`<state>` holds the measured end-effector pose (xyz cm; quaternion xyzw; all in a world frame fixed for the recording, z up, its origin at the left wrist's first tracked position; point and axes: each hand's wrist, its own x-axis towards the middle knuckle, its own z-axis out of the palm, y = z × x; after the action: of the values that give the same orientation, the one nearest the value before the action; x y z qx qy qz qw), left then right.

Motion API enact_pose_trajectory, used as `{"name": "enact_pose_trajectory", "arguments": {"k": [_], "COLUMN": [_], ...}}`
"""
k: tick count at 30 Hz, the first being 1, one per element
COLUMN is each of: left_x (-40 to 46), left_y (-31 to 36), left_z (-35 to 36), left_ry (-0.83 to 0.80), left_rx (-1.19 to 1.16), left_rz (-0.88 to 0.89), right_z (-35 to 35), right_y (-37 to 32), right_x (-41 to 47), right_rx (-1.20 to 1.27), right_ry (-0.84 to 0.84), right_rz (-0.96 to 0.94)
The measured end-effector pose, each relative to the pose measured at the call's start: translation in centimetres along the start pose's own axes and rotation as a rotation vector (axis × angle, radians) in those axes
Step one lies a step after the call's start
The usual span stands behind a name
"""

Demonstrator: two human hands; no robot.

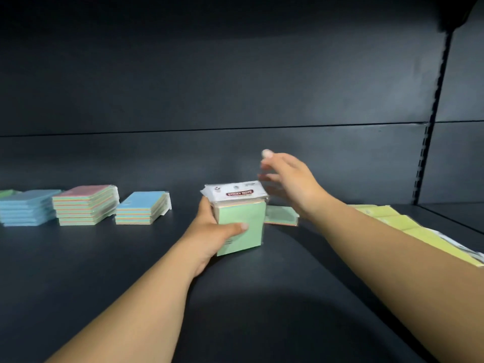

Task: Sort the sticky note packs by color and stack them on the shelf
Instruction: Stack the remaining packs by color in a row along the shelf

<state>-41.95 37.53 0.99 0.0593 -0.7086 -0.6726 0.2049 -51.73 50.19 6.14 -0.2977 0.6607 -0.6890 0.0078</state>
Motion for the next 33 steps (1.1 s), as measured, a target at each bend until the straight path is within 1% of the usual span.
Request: {"name": "enact_pose_trajectory", "arguments": {"k": [1, 2, 4, 5, 8, 10, 12, 14, 17, 20, 22, 24, 25, 27, 29, 33], "left_x": [0.0, 0.0, 0.1, 0.1, 0.4, 0.5, 0.5, 0.5, 0.4, 0.6, 0.5, 0.5, 0.4, 0.5, 0.5, 0.6], "left_y": [0.0, -0.1, -0.3, -0.3, -0.4, -0.4, -0.3, -0.3, -0.1, -0.1, 0.0, -0.1, 0.0, 0.0, 0.0, -0.1], "left_z": [-0.2, -0.3, -0.5, -0.5, -0.4, -0.5, -0.5, -0.5, -0.7, -0.7, -0.6, -0.5, -0.5, -0.5, -0.6, -0.5], "left_ry": [0.008, 0.007, -0.001, -0.001, 0.013, 0.026, 0.027, 0.033, 0.054, 0.068, 0.068, 0.069, 0.071, 0.073, 0.073, 0.075], "left_rx": [0.012, 0.016, 0.006, 0.002, 0.015, 0.022, 0.021, 0.015, -0.003, -0.015, -0.008, -0.011, -0.012, -0.01, -0.016, -0.033], "left_rz": [-0.007, -0.02, -0.052, -0.061, -0.069, -0.067, -0.071, -0.071, -0.067, -0.076, -0.08, -0.083, -0.083, -0.083, -0.085, -0.084], "right_z": [-0.7, -1.4, -2.9, -3.5, -4.2, -4.1, -4.1, -4.5, -5.1, -5.1, -5.0, -4.6, -4.4, -4.2, -3.9, -3.5], "right_y": [0.7, 1.6, 4.1, 5.0, 6.0, 6.3, 6.5, 6.1, 4.8, 4.0, 4.2, 4.6, 4.9, 4.6, 4.0, 3.7], "right_x": [0.6, 0.9, 1.1, 1.0, 0.9, 1.0, 0.9, 0.7, 0.1, -0.4, -0.5, -0.6, -0.6, -0.5, -0.8, -1.1], "right_rx": [-0.025, -0.181, -0.563, -0.673, -0.734, -0.842, -0.952, -0.955, -0.867, -0.92, -1.082, -1.281, -1.318, -1.277, -1.159, -0.767], "right_ry": [0.053, 0.067, 0.006, -0.033, -0.158, -0.256, -0.312, -0.301, -0.215, -0.123, -0.142, -0.272, -0.317, -0.343, -0.324, -0.207], "right_rz": [0.026, 0.056, 0.153, 0.204, 0.282, 0.305, 0.312, 0.303, 0.254, 0.254, 0.36, 0.512, 0.552, 0.55, 0.516, 0.457]}}
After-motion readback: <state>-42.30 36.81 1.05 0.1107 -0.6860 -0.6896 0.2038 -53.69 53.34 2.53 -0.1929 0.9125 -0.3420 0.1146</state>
